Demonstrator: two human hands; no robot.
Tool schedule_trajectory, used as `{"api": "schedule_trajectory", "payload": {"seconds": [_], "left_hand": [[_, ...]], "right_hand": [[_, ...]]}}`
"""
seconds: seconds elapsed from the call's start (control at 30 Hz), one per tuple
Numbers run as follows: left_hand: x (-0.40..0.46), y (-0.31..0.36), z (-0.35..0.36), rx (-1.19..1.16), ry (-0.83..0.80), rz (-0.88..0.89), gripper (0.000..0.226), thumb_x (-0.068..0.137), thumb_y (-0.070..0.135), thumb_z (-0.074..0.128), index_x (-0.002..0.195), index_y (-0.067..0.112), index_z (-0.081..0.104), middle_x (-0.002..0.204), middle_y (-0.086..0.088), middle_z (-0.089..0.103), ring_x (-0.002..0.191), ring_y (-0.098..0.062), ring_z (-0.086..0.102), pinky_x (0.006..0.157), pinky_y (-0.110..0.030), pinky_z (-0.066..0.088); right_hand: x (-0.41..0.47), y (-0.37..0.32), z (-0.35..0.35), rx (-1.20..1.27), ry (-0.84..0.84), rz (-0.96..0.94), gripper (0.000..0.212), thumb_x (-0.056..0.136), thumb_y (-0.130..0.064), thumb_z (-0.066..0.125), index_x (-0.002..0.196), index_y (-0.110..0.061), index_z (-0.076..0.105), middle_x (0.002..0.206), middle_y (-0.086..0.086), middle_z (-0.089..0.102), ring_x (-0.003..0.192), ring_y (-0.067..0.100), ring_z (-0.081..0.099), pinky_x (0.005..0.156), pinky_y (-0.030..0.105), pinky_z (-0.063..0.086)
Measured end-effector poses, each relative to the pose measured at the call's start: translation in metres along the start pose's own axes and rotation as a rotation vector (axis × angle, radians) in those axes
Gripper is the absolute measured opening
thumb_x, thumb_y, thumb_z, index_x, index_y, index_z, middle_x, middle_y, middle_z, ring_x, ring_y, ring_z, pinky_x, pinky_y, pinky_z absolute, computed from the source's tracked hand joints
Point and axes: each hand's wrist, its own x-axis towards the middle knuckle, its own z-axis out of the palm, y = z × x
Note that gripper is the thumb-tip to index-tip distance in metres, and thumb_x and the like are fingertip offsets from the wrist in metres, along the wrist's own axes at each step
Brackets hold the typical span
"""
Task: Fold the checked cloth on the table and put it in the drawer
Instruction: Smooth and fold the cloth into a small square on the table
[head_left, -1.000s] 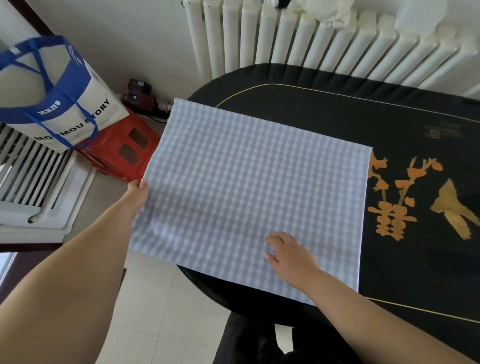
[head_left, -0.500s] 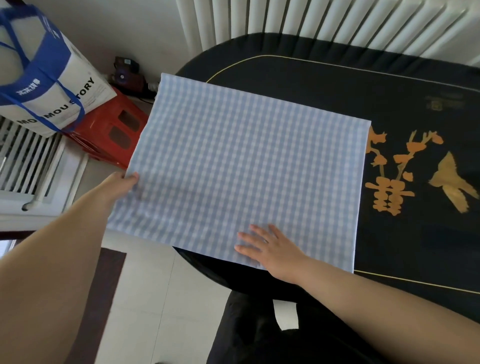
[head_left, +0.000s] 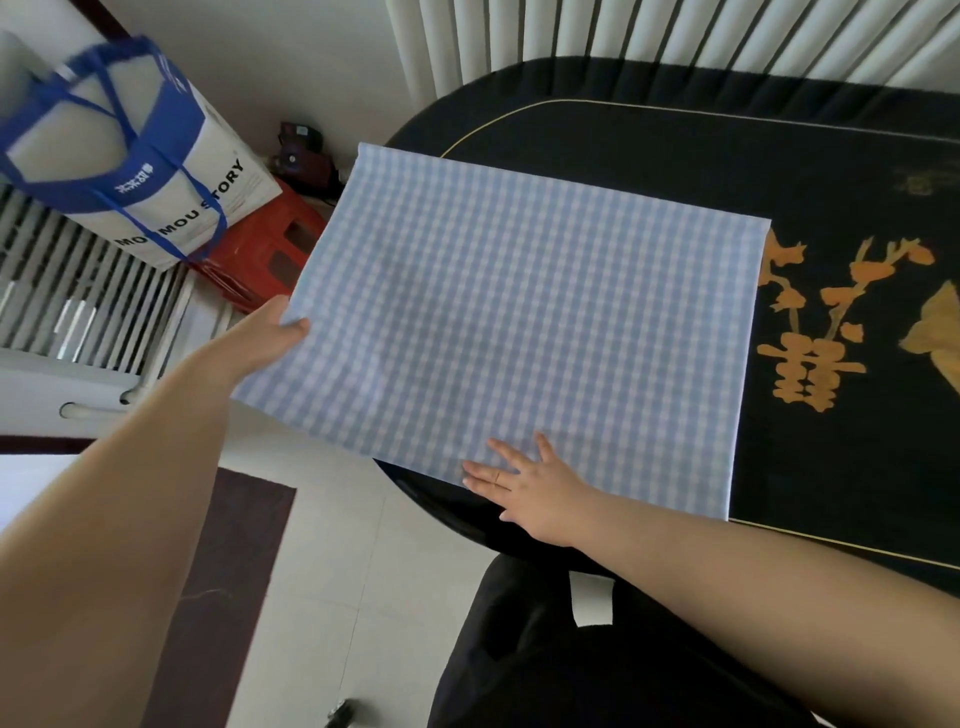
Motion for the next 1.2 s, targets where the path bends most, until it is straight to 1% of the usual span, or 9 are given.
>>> {"api": "schedule_trajectory", "payload": {"seconds": [0.33, 0.6, 0.73, 0.77, 0.83, 0.9, 0.97, 1.1, 1.2], "left_hand": [[-0.014, 0.048, -0.017, 0.168, -0.134, 0.171, 0.049, 0.099, 0.036, 0.045, 0.144, 0.025, 0.03, 0.148, 0.0, 0.04, 0.134, -0.024, 0.04, 0.109, -0.051, 0.034], [-0.059, 0.138, 0.007, 0.03, -0.265, 0.288, 0.035, 0.098, 0.019, 0.048, 0.131, 0.03, 0.046, 0.123, 0.01, 0.059, 0.107, -0.013, 0.06, 0.088, -0.032, 0.049], [-0.104, 0.185, 0.053, -0.121, -0.415, 0.337, 0.037, 0.097, 0.015, 0.048, 0.133, 0.026, 0.046, 0.116, 0.013, 0.062, 0.105, -0.007, 0.062, 0.085, -0.026, 0.052], [-0.113, 0.195, 0.073, -0.081, -0.424, 0.376, 0.043, 0.097, 0.015, 0.047, 0.138, 0.026, 0.043, 0.118, 0.014, 0.06, 0.107, -0.008, 0.06, 0.086, -0.024, 0.05], [-0.129, 0.207, 0.116, 0.022, -0.417, 0.471, 0.053, 0.096, 0.012, 0.045, 0.146, 0.024, 0.034, 0.128, 0.01, 0.055, 0.112, -0.012, 0.056, 0.085, -0.019, 0.044], [-0.14, 0.214, 0.165, 0.078, -0.386, 0.541, 0.057, 0.094, 0.01, 0.043, 0.148, 0.022, 0.031, 0.139, 0.001, 0.052, 0.122, -0.019, 0.052, 0.093, -0.022, 0.041], [-0.148, 0.213, 0.217, 0.131, -0.362, 0.54, 0.054, 0.095, 0.016, 0.043, 0.147, 0.02, 0.031, 0.14, -0.01, 0.052, 0.126, -0.027, 0.05, 0.1, -0.03, 0.04], [-0.161, 0.199, 0.294, 0.4, -0.577, 0.437, 0.062, 0.1, 0.043, 0.038, 0.153, 0.021, 0.014, 0.141, -0.014, 0.05, 0.128, -0.033, 0.047, 0.102, -0.042, 0.039], [-0.15, 0.177, 0.302, 0.576, -0.309, 0.586, 0.066, 0.096, 0.052, 0.04, 0.151, 0.025, 0.017, 0.154, -0.003, 0.027, 0.143, -0.026, 0.023, 0.113, -0.042, 0.024]], "right_hand": [[-0.002, -0.001, 0.008, 0.051, 0.038, 0.002, 0.072, 0.092, -0.064, 0.03, 0.149, -0.038, -0.005, 0.158, -0.013, -0.013, 0.144, 0.027, -0.021, 0.107, 0.071, -0.007], [0.002, -0.006, 0.004, 0.062, 0.041, 0.065, 0.069, 0.093, -0.063, 0.027, 0.15, -0.034, 0.003, 0.159, -0.016, -0.009, 0.146, 0.025, -0.014, 0.109, 0.069, -0.001], [-0.002, 0.001, 0.001, 0.483, 0.113, 0.057, 0.05, 0.096, -0.053, 0.028, 0.144, -0.038, 0.031, 0.156, -0.012, 0.023, 0.147, 0.018, 0.005, 0.114, 0.057, 0.0], [-0.008, 0.007, 0.0, 0.751, 0.187, 0.122, 0.044, 0.097, -0.048, 0.031, 0.138, -0.037, 0.04, 0.147, -0.009, 0.041, 0.143, 0.017, 0.022, 0.115, 0.044, 0.015], [-0.031, 0.029, -0.003, 1.376, 0.448, 0.39, 0.032, 0.098, -0.034, 0.04, 0.126, -0.025, 0.055, 0.111, -0.005, 0.065, 0.109, 0.013, 0.058, 0.084, 0.015, 0.043], [-0.073, 0.065, 0.002, 1.674, 0.797, 0.701, 0.026, 0.099, -0.022, 0.042, 0.114, -0.012, 0.061, 0.087, -0.004, 0.068, 0.079, 0.008, 0.066, 0.068, 0.015, 0.047], [-0.115, 0.1, 0.02, 1.773, 0.946, 0.948, 0.035, 0.101, -0.029, 0.036, 0.107, -0.01, 0.064, 0.088, 0.002, 0.071, 0.081, 0.014, 0.067, 0.077, 0.028, 0.05], [-0.142, 0.126, 0.043, 1.7, 0.714, 1.117, 0.058, 0.099, -0.049, 0.028, 0.102, -0.005, 0.065, 0.096, 0.011, 0.068, 0.096, 0.027, 0.064, 0.088, 0.04, 0.047], [-0.131, 0.129, 0.041, 1.487, 0.614, 1.137, 0.057, 0.094, -0.052, 0.04, 0.095, 0.001, 0.061, 0.083, 0.019, 0.059, 0.08, 0.031, 0.061, 0.081, 0.045, 0.05]]}}
